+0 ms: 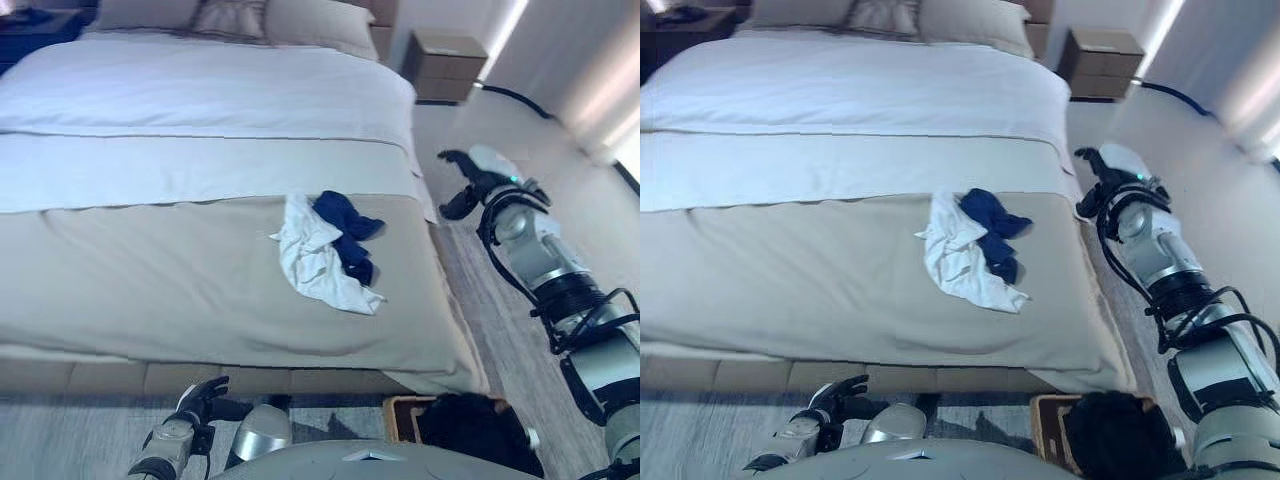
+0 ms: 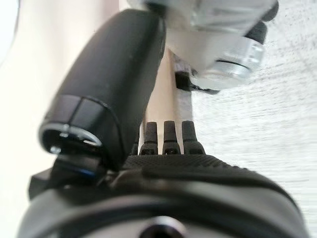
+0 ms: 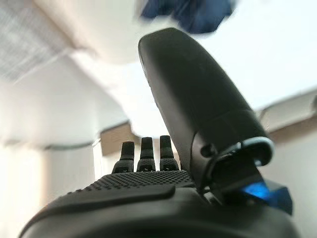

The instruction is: Pick up the clothes from the bed and place them into the basket

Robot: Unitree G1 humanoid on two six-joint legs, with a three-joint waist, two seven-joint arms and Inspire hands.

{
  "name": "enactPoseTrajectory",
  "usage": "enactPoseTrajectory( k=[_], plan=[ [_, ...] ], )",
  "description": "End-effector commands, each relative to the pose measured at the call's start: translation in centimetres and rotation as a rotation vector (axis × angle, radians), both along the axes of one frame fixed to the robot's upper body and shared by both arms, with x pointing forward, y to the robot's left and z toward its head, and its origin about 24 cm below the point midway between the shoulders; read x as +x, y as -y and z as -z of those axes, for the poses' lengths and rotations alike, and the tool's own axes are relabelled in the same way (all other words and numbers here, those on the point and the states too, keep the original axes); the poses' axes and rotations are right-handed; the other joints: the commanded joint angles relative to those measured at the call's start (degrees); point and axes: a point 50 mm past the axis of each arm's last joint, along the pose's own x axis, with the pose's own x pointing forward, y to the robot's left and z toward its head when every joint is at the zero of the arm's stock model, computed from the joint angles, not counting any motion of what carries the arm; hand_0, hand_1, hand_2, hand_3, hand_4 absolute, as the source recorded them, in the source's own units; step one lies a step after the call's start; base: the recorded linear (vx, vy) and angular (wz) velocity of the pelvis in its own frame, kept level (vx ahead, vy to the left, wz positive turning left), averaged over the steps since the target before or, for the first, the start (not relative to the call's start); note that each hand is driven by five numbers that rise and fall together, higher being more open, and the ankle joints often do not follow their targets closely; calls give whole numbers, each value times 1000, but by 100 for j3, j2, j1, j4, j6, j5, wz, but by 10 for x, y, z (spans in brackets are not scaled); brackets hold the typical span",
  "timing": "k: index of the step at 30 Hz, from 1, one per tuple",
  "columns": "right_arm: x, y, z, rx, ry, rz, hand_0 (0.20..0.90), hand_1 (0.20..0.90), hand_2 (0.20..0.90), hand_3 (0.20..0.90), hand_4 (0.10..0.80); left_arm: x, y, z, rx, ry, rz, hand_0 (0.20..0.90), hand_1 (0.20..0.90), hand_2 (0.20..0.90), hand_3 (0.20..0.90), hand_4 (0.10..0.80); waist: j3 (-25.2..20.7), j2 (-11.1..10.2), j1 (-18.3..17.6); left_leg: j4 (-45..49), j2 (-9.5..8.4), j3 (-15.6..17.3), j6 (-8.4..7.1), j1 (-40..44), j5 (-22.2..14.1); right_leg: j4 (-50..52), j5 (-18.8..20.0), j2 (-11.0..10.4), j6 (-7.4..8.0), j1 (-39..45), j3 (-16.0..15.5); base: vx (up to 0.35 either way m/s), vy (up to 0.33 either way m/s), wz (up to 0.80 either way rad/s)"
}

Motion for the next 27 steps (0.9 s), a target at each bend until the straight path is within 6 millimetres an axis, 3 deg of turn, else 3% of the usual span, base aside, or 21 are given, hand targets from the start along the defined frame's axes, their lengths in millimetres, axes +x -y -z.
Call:
enactPoseTrajectory(
  k=[1, 5, 6, 10, 12, 16, 17, 19, 21, 27],
  plan=[
    [14, -16, -52, 10, 270, -77, 900, 900, 900, 900, 800, 2, -30, -11, 104, 3, 45, 900, 900, 900, 900, 800, -59, -216, 573, 19, -128, -123, 151, 16, -419, 429, -238, 70, -346, 27, -351, -6, -12, 78],
    [3, -5, -8, 79, 77, -13, 900, 900, 900, 900, 800, -18, -42, -7, 138, -56, -17, 900, 900, 900, 900, 800, -162, -250, 739, 39, -175, -455, 83, -13, -428, 624, -460, 68, -442, 82, -580, 113, 79, 56],
    [-5, 4, 14, 91, -10, 19, 900, 900, 900, 900, 800, -33, -48, -5, 155, -103, -35, 900, 900, 900, 900, 800, -198, -235, 788, 71, -191, -604, 69, 30, -453, 805, -561, 39, -491, 110, -636, 251, 148, 47],
    [-11, 9, 41, -83, -126, 32, 900, 900, 900, 900, 800, -71, -56, -1, 156, -197, -83, 900, 900, 900, 900, 800, -204, -123, 846, 167, -225, -834, 137, 61, -485, 1269, -778, -138, -447, 146, -608, 209, 202, 51],
    [3, -3, 29, -184, -107, 16, 900, 900, 900, 900, 800, -71, -53, 1, 123, -191, -106, 900, 900, 900, 900, 800, -99, -77, 880, 199, -221, -726, 163, -198, -400, 1380, -828, -238, -368, 14, -583, -94, 196, 27],
    [34, -24, -14, -327, 0, 22, 900, 900, 900, 900, 800, -37, -44, -2, 57, -70, -102, 900, 900, 900, 900, 800, 502, -53, 978, 205, -135, -545, 211, -764, -167, 1482, -719, -374, -250, -538, -573, -248, 49, -4],
    [36, -25, -17, -339, 5, 27, 900, 900, 900, 900, 800, -33, -43, -2, 52, -57, -93, 900, 900, 900, 900, 800, 558, -59, 992, 203, -126, -539, 213, -795, -152, 1486, -709, -378, -248, -573, -580, -155, -57, -19],
    [45, -23, -46, -370, 63, 85, 900, 900, 900, 900, 800, 0, -38, -12, 37, 56, -5, 900, 900, 900, 900, 800, 995, -131, 1139, 267, -117, -548, 242, -1140, -104, 1516, -601, -400, -226, -862, -637, -137, -99, -9],
    [49, -21, -62, -375, 80, 121, 900, 900, 900, 900, 800, 23, -32, -20, 19, 131, 54, 900, 900, 900, 900, 800, 1221, -124, 1222, 325, -117, -562, 265, -1353, -88, 1622, -532, -448, -223, -1089, -716, -83, -38, 3],
    [52, -16, -90, -380, 149, 175, 900, 900, 900, 900, 800, 73, -9, -46, -46, 351, 140, 900, 900, 900, 900, 800, 1788, -82, 1352, 670, -194, -542, 386, -1917, -121, 1984, -303, -640, -130, -1650, -888, 0, 36, 4]
  ],
)
